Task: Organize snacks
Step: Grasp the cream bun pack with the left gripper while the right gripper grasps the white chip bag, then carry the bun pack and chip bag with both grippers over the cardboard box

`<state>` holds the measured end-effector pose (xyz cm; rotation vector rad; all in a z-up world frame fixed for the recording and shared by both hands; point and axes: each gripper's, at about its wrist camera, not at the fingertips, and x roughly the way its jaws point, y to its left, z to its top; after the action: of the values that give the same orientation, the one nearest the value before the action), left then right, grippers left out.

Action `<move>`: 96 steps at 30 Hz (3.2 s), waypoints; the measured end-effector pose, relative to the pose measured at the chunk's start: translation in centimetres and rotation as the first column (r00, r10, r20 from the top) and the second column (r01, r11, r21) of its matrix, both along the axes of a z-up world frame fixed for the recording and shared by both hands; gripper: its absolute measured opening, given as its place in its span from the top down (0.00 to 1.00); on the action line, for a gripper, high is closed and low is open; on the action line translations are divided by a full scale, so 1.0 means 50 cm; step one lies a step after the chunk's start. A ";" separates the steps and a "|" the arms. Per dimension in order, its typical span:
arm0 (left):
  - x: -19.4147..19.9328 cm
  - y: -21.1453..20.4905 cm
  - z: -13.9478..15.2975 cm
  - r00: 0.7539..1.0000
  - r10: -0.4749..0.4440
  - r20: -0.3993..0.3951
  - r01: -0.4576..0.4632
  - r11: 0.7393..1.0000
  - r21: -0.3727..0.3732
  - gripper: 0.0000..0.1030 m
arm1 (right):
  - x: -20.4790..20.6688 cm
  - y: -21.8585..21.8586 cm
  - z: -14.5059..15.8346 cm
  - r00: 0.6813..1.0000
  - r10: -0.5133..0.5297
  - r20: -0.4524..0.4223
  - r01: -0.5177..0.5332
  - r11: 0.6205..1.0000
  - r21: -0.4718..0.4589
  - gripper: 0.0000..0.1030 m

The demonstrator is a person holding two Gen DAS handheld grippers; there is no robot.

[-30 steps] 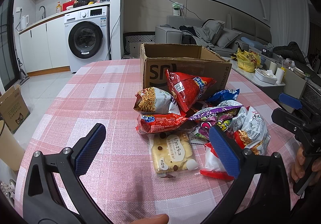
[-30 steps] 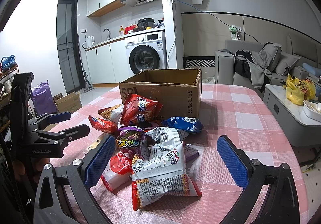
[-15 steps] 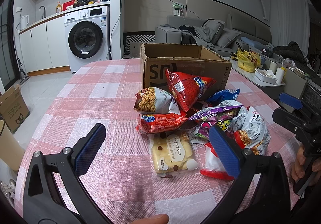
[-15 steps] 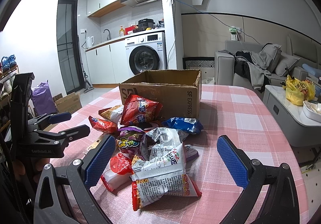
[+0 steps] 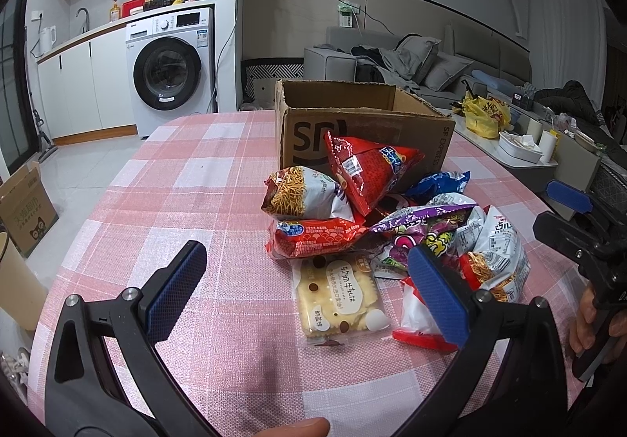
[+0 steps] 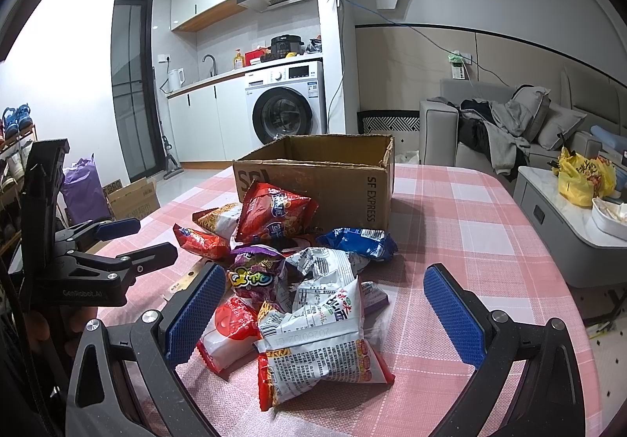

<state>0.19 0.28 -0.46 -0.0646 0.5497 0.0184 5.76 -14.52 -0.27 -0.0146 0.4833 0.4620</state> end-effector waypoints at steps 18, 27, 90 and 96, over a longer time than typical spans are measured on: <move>0.025 0.019 0.000 0.998 0.003 -0.066 -0.005 0.999 -0.037 0.01 | 0.047 0.004 -0.024 0.992 -0.008 -0.128 0.002 0.999 -0.046 0.00; 0.057 0.004 -0.033 0.984 -0.004 -0.180 0.006 1.000 0.011 0.01 | 0.073 -0.002 -0.046 0.960 0.023 -0.279 -0.031 0.999 -0.024 0.00; 0.009 -0.013 0.020 0.963 -0.220 -0.155 0.203 0.972 -0.117 0.45 | 0.034 -0.004 -0.014 0.960 0.071 -0.271 -0.065 0.997 0.031 0.39; -0.007 -0.006 0.061 0.973 -0.208 -0.105 0.195 0.974 -0.116 0.45 | 0.029 -0.009 0.024 0.970 0.077 -0.230 -0.066 0.996 0.056 0.39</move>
<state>-0.14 0.00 2.59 -0.1103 0.6721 -0.2066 7.23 -14.96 0.93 0.0690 0.7037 0.5488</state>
